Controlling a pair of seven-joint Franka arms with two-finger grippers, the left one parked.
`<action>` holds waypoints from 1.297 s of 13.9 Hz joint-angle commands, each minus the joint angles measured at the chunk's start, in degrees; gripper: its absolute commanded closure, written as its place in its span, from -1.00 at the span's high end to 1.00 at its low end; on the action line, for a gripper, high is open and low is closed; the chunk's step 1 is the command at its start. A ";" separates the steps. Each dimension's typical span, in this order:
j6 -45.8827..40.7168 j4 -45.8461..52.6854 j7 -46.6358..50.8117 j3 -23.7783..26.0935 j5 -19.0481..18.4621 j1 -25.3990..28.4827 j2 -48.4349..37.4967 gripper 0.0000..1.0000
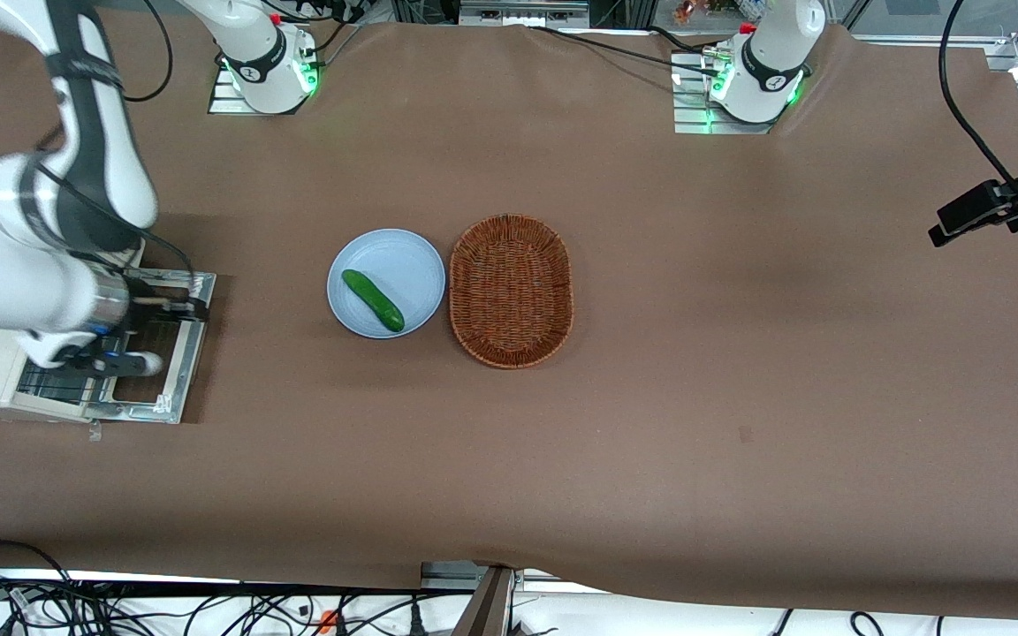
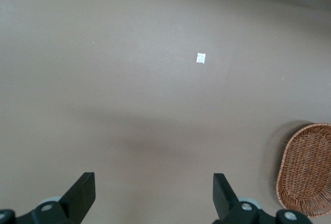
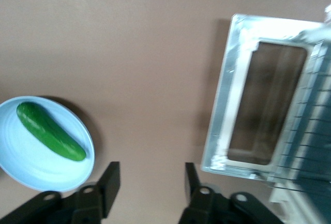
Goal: Open oven door with right arm only
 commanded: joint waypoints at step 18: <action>-11.80 -3.18 -3.48 0.46 -3.02 -5.11 -18.37 1.00</action>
